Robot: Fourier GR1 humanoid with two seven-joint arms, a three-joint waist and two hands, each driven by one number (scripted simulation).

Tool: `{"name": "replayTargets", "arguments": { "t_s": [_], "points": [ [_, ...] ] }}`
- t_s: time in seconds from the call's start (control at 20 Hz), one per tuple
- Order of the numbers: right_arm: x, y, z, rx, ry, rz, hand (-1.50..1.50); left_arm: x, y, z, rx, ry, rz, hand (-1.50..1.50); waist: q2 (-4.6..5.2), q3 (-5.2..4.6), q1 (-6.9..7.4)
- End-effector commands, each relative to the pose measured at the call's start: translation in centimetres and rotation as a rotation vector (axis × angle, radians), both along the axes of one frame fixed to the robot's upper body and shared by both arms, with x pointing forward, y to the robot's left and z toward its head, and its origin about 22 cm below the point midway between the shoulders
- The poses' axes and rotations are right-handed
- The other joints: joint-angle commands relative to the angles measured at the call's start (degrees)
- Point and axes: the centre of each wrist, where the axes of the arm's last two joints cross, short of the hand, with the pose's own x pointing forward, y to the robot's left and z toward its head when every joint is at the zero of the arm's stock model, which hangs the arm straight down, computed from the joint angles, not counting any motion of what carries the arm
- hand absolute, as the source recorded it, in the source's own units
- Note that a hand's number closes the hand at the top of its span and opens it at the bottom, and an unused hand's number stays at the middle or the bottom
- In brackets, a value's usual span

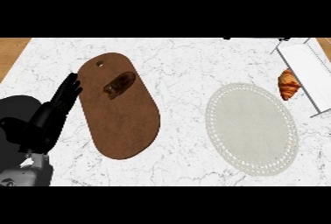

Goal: Pick the bell pepper from the placemat and place it in the tiered shelf

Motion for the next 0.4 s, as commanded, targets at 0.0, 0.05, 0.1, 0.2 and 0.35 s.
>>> {"name": "replayTargets", "arguments": {
  "t_s": [0.0,0.05,0.1,0.2,0.35],
  "points": [
    [-3.0,1.2,4.4,0.107,-0.378,-0.083,-1.5,-0.4,0.7,-0.2,-0.004,0.021,0.022,0.0,-0.9,0.01,-1.07],
    [-2.8,0.6,3.7,0.125,-0.389,-0.095,-1.5,-0.5,0.5,-0.7,-0.017,0.024,0.029,0.0,-0.74,0.05,-1.65],
    [-3.0,2.5,4.5,0.111,-0.416,-0.078,-1.5,-0.5,0.6,0.0,0.005,0.006,0.024,0.0,-1.01,0.0,-1.53],
    [-3.5,2.7,4.9,0.154,-0.423,-0.043,-1.5,-0.5,1.5,-0.2,0.014,0.027,0.054,0.0,-1.45,0.06,-3.0],
    [-4.4,4.2,5.2,0.129,-0.478,0.004,-1.5,-0.4,1.0,-0.2,0.002,0.027,0.065,0.0,-1.68,0.11,-4.09]
  ]
}}
